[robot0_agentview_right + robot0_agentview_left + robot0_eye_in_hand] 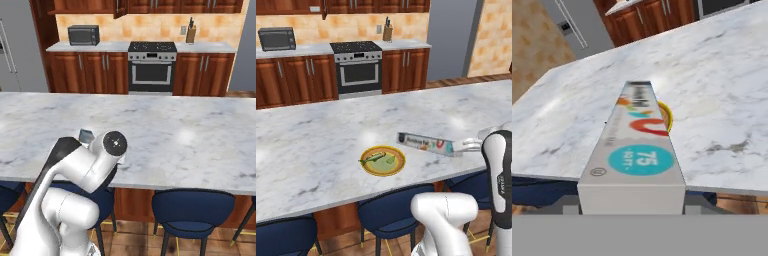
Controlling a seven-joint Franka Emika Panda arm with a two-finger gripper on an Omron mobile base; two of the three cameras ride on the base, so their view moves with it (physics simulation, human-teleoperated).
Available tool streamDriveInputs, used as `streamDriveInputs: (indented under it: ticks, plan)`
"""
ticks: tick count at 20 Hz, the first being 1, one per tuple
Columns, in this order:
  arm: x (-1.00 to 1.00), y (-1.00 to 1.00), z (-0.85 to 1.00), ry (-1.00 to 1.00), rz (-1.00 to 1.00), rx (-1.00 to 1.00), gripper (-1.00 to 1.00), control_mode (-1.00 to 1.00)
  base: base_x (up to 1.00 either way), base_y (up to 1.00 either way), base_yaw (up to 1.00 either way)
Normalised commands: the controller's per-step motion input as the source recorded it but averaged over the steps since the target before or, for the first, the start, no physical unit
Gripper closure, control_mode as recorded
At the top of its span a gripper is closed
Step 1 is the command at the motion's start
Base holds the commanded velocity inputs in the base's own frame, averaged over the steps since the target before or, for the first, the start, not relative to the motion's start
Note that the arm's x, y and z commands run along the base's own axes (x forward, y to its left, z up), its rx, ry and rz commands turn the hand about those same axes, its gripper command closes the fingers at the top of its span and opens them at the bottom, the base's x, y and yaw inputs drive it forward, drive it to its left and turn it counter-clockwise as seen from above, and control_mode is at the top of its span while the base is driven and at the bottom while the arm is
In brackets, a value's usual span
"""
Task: Retrieve the tupperware and aluminum foil from the cabinet and place them on the dining counter near the plate with lemon wedge and fish to prepare for storing leftovers.
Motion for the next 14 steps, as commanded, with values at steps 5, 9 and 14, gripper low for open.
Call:
streamDriveInputs:
  ticks: [5, 9, 14]
  plan:
    - [0.72, 0.00, -0.33, 0.23, -0.06, 0.00, 1.00, -1.00, 0.00, 0.00, 0.00]
    - [0.62, 0.00, -0.38, 0.07, -0.11, -0.01, 1.00, -1.00, 0.00, 0.00, 0.00]
    - [0.61, 0.00, -0.38, 0.00, -0.15, -0.04, 1.00, -1.00, 0.00, 0.00, 0.00]
